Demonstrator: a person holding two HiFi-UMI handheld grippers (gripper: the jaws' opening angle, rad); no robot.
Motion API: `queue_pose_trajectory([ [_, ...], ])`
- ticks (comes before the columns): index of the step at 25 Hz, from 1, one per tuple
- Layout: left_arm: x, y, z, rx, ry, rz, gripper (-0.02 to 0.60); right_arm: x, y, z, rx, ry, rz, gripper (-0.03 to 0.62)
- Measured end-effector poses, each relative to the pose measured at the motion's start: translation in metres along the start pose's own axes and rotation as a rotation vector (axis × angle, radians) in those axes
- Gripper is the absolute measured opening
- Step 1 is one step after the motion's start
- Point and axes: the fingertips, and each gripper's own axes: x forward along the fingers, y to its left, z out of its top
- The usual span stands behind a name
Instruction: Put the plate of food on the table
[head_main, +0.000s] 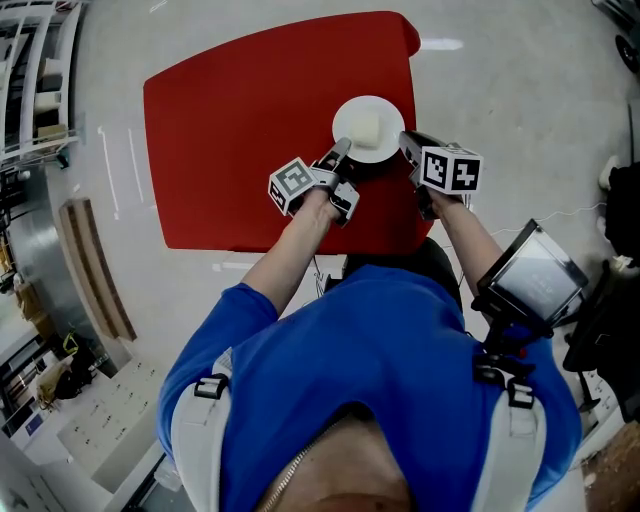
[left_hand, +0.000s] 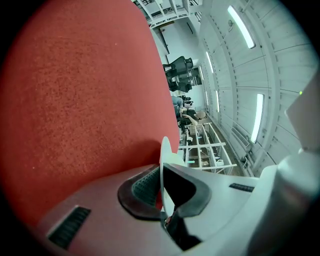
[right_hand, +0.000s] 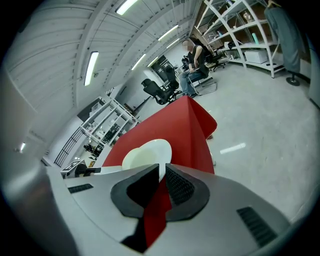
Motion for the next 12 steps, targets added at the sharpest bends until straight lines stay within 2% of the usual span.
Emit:
queue_pose_trajectory([
  [12,-0.0029,0.0069,0.0019,0.013,-0.006,0.023,0.015,0.0028,0.0026,-0.0057,-0.005,0.025,-0.001,0.021],
])
